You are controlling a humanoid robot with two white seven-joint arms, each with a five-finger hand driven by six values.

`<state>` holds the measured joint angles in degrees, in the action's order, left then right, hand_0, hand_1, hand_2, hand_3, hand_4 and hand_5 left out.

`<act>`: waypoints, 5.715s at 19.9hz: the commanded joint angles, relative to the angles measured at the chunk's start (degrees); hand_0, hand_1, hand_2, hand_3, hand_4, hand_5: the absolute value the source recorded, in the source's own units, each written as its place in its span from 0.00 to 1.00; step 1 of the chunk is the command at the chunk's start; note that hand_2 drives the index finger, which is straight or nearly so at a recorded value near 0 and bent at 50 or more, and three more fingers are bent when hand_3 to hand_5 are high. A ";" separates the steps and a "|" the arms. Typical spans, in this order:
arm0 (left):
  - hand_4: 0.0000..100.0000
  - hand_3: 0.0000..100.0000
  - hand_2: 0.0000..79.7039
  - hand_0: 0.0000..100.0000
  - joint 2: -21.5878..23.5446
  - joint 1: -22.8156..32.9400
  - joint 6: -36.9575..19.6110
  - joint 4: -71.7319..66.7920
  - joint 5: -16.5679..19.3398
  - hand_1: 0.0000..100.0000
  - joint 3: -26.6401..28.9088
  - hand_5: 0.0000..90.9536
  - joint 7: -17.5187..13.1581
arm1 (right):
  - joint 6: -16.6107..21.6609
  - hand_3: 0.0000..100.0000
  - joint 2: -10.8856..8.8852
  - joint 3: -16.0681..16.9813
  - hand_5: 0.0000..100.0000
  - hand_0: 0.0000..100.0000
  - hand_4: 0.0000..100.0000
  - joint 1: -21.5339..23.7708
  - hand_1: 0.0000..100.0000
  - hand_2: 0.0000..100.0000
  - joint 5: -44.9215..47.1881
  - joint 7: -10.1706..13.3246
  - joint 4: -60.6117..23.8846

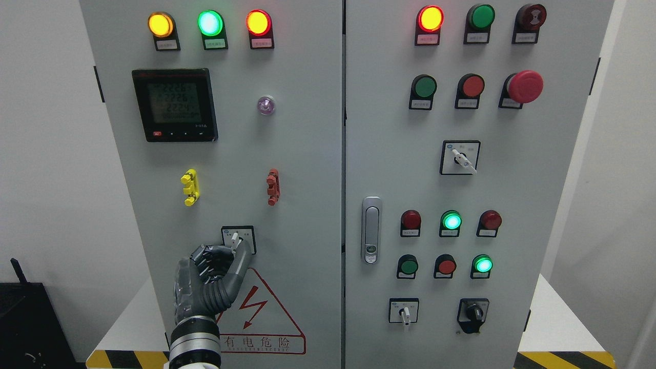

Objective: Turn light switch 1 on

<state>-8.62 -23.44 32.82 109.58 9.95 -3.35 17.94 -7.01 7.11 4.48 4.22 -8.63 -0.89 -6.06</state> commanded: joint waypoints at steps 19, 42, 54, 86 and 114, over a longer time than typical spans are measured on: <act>0.73 0.69 0.76 0.34 -0.08 -0.21 0.49 -0.07 0.07 0.63 -0.16 0.66 -0.01 | -0.02 0.00 0.01 0.00 0.00 0.30 0.00 0.00 0.00 0.00 0.02 0.27 0.00; 0.73 0.69 0.77 0.57 -0.08 -0.29 0.58 -0.34 -0.11 0.58 -0.69 0.66 -0.10 | -0.02 0.00 0.01 0.00 0.00 0.30 0.00 0.00 0.00 0.00 0.02 0.27 0.00; 0.74 0.70 0.76 0.63 -0.08 -0.29 0.58 -0.51 -0.20 0.50 -0.69 0.67 -0.10 | -0.02 0.00 0.01 0.00 0.00 0.30 0.00 0.00 0.00 0.00 0.02 0.19 0.00; 0.74 0.72 0.78 0.08 0.36 4.18 -1.70 2.21 -0.63 0.44 -2.27 0.67 -0.19 | -0.02 0.00 0.01 0.00 0.00 0.30 0.00 0.00 0.00 0.00 0.02 0.27 0.00; 0.63 0.60 0.47 0.11 12.05 48.57 -67.51 -44.49 -10.92 0.28 -1.47 0.38 -6.07 | -0.02 0.00 0.01 0.00 0.00 0.30 0.00 0.00 0.00 0.00 0.02 0.27 0.00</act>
<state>-2.11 18.20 -28.68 92.54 1.80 -3.37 11.97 -7.01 7.11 4.48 4.22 -8.60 -0.65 -6.07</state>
